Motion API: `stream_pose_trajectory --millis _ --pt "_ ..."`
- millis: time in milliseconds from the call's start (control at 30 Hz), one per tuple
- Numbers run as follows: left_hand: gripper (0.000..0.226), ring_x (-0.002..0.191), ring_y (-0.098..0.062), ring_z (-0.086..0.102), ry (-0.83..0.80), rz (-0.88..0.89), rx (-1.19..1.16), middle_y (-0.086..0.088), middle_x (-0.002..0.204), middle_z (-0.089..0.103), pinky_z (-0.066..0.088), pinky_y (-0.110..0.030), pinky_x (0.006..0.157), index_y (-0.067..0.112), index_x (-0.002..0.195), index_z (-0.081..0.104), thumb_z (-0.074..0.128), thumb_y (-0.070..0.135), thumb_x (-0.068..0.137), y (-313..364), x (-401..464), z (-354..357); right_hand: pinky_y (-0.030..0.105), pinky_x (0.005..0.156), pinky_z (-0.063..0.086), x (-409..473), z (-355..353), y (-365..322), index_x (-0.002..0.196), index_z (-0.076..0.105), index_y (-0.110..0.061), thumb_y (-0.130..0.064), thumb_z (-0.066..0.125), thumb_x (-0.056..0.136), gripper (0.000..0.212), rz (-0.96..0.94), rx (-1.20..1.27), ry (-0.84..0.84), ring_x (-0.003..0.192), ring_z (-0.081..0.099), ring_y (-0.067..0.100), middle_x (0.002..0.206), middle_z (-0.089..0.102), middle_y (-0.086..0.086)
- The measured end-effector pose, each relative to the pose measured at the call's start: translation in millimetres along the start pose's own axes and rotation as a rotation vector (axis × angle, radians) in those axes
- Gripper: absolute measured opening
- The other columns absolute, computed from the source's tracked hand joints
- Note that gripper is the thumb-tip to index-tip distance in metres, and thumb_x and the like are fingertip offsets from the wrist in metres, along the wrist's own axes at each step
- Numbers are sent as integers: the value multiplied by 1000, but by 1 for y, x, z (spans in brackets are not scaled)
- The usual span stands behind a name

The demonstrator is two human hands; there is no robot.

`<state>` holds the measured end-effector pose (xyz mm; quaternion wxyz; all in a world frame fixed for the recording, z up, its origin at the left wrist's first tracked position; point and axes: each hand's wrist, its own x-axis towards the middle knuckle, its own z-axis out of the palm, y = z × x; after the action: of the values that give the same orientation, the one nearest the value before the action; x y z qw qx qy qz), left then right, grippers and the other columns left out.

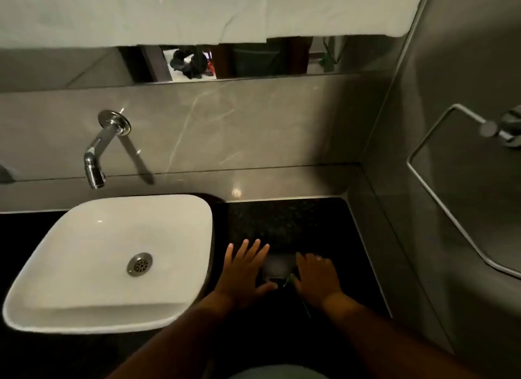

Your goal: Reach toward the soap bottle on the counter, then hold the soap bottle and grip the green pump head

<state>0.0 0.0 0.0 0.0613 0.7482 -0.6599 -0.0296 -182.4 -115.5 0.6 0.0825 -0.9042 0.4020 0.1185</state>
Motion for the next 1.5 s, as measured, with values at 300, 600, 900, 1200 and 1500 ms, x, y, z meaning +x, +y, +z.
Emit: stream_pose_trajectory --millis 300,600,900,1200,1500 --pt "82 146 -28 -5 -121 -179 -282 6 160 13 -14 -58 111 37 134 46 38 84 67 9 19 23 43 85 43 12 21 -10 110 51 -24 -51 50 81 40 129 176 -101 107 56 31 118 58 8" --pt "77 144 -21 -20 -207 -235 -313 8 161 2 -41 -43 91 48 116 56 39 94 57 -15 24 22 38 84 47 17 13 -1 98 58 -21 -40 54 74 30 168 201 -63 102 59 31 109 64 9" --pt "71 145 -19 -13 -246 -371 -504 9 161 6 -28 -57 101 47 114 57 50 89 58 -7 17 28 28 64 46 66 -78 -3 85 60 -25 -27 70 75 15 167 965 320 75 61 19 84 66 1" --pt "78 145 -20 -12 -278 -381 -514 8 161 6 -27 -58 101 47 117 55 46 92 54 -4 16 22 12 53 47 71 -112 -20 78 54 -37 -24 69 78 20 -20 1108 471 63 58 0 75 61 -7" --pt "73 146 -22 -9 -268 -368 -435 6 161 6 -21 -64 103 45 125 51 48 84 63 -1 13 20 26 64 48 43 -43 -37 83 60 -22 -25 77 70 22 36 1045 319 72 60 16 80 63 0"
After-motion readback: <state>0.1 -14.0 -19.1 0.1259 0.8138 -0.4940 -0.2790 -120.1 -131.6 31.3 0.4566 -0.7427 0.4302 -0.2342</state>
